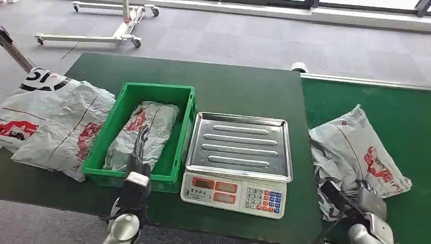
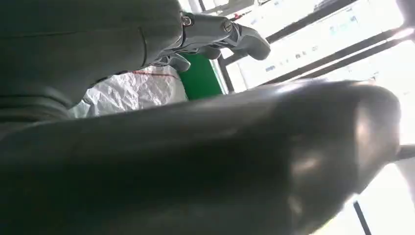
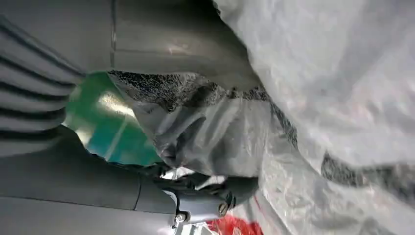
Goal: Moved the parcel from conveyor to table for the left to box.
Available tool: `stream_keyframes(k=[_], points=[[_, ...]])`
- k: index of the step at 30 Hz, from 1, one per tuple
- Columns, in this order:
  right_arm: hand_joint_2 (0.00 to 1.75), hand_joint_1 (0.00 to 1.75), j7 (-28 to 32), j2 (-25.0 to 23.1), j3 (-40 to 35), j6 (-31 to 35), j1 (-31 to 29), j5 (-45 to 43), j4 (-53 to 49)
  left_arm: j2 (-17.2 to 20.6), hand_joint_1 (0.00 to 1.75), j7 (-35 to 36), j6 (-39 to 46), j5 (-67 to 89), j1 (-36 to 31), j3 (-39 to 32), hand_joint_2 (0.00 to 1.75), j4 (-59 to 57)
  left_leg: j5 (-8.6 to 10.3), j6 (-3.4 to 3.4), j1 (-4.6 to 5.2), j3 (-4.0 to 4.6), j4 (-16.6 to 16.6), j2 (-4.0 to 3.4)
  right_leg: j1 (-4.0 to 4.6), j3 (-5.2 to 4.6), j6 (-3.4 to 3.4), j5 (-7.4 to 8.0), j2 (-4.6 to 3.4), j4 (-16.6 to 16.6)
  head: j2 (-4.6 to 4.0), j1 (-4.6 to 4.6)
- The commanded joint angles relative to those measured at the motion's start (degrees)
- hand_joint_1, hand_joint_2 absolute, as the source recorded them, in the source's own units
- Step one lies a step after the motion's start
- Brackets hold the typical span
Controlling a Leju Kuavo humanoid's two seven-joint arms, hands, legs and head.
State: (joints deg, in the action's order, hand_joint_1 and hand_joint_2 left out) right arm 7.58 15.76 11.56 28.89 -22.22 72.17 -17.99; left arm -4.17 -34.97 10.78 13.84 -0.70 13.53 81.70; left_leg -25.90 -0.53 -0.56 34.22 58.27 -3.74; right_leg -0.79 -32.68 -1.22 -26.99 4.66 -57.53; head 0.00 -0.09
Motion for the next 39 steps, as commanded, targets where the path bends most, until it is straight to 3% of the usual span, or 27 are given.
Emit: stream_keyframes(k=[1, 9, 12, 16, 19, 21, 24, 25, 27, 28, 36, 39], points=[[1.75, 1.75, 5.0, -2.1, 7.9, 1.1, 3.2, -2.3, 2.8, 0.5, 0.0, -0.6, -2.3, 0.1, -4.5, 1.3, 0.0, -4.6, 0.11, 0.01, -0.07, -0.09, -0.1, 0.49, 0.03, 0.18, 0.09, 0.04, -0.09, 0.2, 0.0, 0.0], [1.75, 1.75, 11.8, -0.9, 6.6, 3.5, -3.5, -2.6, -1.1, -0.8, 0.0, -1.2, -2.7, -0.4, -6.6, 0.2, 0.0, -6.1, 0.07, 0.02, 0.0, -0.09, 0.0, 0.23, -0.03, 0.14, 0.04, 0.1, -0.26, 0.0, 0.0, 0.0], [1.75, 1.75, 22.9, -1.9, 5.1, 10.5, -8.0, -10.0, -11.0, -1.1, 0.0, -1.3, -3.3, -1.5, -6.8, -0.9, 0.0, -6.0, 0.05, 0.02, 0.09, -0.02, 0.0, -0.11, -0.1, 0.02, 0.04, 0.19, -0.5, -0.1, 0.0, 0.0], [1.75, 1.75, 16.9, 1.3, -3.4, 8.3, -3.8, -18.6, -41.1, -1.1, 0.0, -1.7, -3.1, -1.8, -5.6, -1.3, 0.0, -4.5, 0.11, 0.01, 0.21, 0.28, 0.0, -0.23, -0.2, -0.31, 0.03, 0.31, -0.76, -0.2, 0.0, 0.0], [1.75, 1.75, 12.5, 3.3, -4.8, 4.3, -4.0, -18.9, -48.5, -0.8, 0.0, -1.7, -3.0, -1.9, -5.0, -1.2, 0.0, -3.6, 0.16, 0.02, 0.26, 0.32, 0.1, -0.02, -0.27, -0.39, 0.03, 0.27, -0.68, -0.3, 0.0, 0.02], [1.75, 1.75, 10.8, 4.2, -4.3, 5.4, -9.2, -16.7, -47.5, -0.9, 0.0, -1.8, -2.6, -2.2, -4.7, -1.5, 0.0, -3.0, 0.19, 0.07, 0.23, 0.29, 0.0, 0.02, -0.29, -0.31, 0.01, 0.26, -0.54, -0.2, 0.0, -0.04], [1.75, 1.75, 10.0, 5.7, -5.2, 3.4, -16.0, -16.6, -43.3, -1.1, 0.0, -1.8, -2.4, -2.3, -3.8, -1.7, 0.0, -1.9, 0.15, 0.08, 0.19, 0.19, 0.0, -0.06, -0.29, -0.35, 0.12, 0.35, -1.27, -0.1, 0.0, 0.0], [1.75, 1.75, 10.0, 5.8, -5.2, 3.2, -16.3, -16.4, -43.0, -1.0, 0.0, -1.8, -2.4, -2.3, -3.7, -1.7, 0.0, -1.7, 0.16, 0.07, 0.31, 0.35, 0.1, -0.26, -0.35, -0.47, 0.0, 0.3, -0.82, -0.3, 0.0, 0.0], [1.75, 1.75, 10.3, 5.7, -4.9, 2.9, -16.2, -16.7, -41.9, -1.1, 0.0, -1.9, -2.2, -2.3, -3.2, -1.9, 0.0, -1.6, 0.17, 0.06, 0.27, 0.37, 0.1, -0.16, -0.33, -0.44, 0.03, 0.34, -0.92, -0.3, 0.0, 0.0], [1.75, 1.75, 10.8, 5.4, -5.1, 2.7, -16.5, -16.8, -41.2, -1.3, 0.0, -2.1, -2.0, -2.3, -3.1, -2.1, 0.0, -1.5, 0.22, 0.06, 0.24, 0.32, 0.0, -0.02, -0.26, -0.31, -0.03, 0.34, -0.54, -0.2, 0.0, -0.02], [1.75, 1.75, 12.3, -0.1, -10.1, 0.9, -21.3, -18.0, -36.7, -2.0, 0.0, -1.8, -1.9, -2.5, -3.0, -3.6, 0.0, -0.5, 0.21, 0.08, 0.2, 0.25, -0.1, -0.23, -0.23, -0.27, 0.0, 0.39, -0.76, -0.1, 0.0, 0.0], [1.75, 1.75, 17.0, -4.3, -14.9, -4.1, -21.0, -21.7, -35.9, -2.1, 0.0, -1.7, -2.6, -2.5, -3.6, -3.3, 0.0, -1.7, 0.26, 0.06, 0.17, 0.17, -0.1, -0.15, -0.18, -0.2, 0.03, 0.42, -0.88, -0.1, 0.0, -0.02]])
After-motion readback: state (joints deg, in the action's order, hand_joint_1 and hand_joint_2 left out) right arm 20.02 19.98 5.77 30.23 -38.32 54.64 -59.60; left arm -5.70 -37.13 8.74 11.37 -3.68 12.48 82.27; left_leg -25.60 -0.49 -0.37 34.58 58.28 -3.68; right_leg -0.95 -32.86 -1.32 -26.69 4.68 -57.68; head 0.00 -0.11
